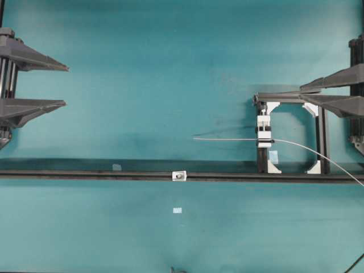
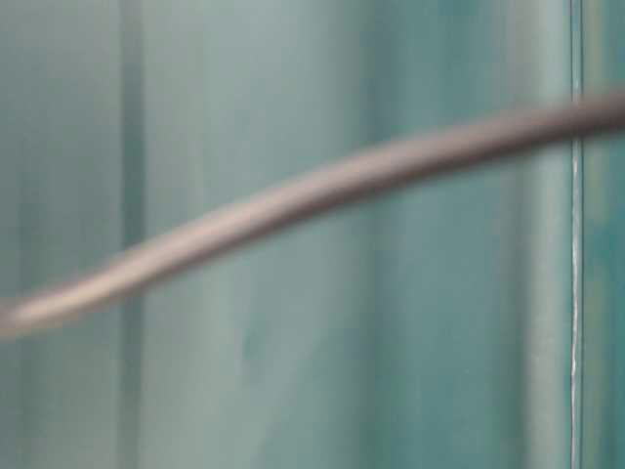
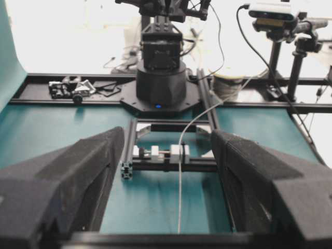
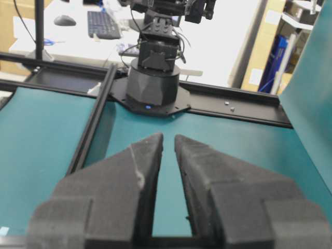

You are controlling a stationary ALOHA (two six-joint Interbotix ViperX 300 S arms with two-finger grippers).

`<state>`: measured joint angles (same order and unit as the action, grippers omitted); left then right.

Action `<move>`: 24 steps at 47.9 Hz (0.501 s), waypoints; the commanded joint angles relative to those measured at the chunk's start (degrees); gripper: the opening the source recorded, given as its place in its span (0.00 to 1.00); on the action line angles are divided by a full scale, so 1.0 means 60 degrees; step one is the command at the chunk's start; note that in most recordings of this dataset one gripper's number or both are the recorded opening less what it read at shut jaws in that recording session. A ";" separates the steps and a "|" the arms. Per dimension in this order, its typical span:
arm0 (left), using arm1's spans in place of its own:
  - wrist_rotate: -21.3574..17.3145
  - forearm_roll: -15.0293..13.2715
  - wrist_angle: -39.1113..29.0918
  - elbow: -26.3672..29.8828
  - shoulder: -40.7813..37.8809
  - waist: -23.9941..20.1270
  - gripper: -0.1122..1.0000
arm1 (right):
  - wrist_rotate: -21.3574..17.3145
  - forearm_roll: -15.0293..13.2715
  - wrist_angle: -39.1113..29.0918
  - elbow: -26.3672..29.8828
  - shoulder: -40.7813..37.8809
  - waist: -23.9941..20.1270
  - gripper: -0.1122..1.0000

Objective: Insert the wire through the hole in the metal fitting marked with a red label.
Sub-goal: 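Move both grippers forward, right gripper toward the silver wire end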

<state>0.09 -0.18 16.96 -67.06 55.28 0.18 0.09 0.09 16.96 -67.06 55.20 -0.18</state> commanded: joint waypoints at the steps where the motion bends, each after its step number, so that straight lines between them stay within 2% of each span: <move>1: 0.0044 -0.0352 0.0015 -0.0059 -0.0249 -0.0132 0.32 | -0.0015 0.0000 0.0015 0.0044 -0.0088 0.0088 0.32; 3: 0.0044 -0.0352 0.0015 -0.0073 -0.0308 -0.0190 0.30 | 0.0000 0.0000 0.0029 0.0044 -0.0117 0.0103 0.30; 6: 0.0044 -0.0352 0.0029 -0.0073 -0.0498 -0.0278 0.19 | 0.0000 0.0000 -0.0015 0.0044 -0.0190 0.0117 0.18; 8: 0.0044 -0.0352 0.0029 -0.0059 -0.0645 -0.0337 0.18 | -0.0015 0.0000 -0.0073 0.0059 -0.0264 0.0117 0.12; 11: 0.0044 -0.0352 0.0044 -0.0015 -0.0938 -0.0381 0.29 | -0.0059 0.0000 -0.0190 0.0088 -0.0410 0.0117 0.09; 16: 0.0029 -0.0352 0.0117 0.0029 -0.1318 -0.0396 0.54 | -0.0176 0.0000 -0.0425 0.0176 -0.0674 0.0117 0.10; 21: 0.0000 -0.0352 0.0220 0.0059 -0.1626 -0.0410 0.81 | -0.0352 0.0000 -0.0513 0.0234 -0.0967 0.0132 0.24; 24: 0.0029 -0.0352 0.0410 0.0015 -0.1875 -0.0396 0.81 | -0.0352 0.0000 -0.0513 0.0234 -0.1128 0.0132 0.39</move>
<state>0.26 -2.20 17.84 -68.12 45.62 -2.02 -1.93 0.09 13.80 -67.24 49.75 0.35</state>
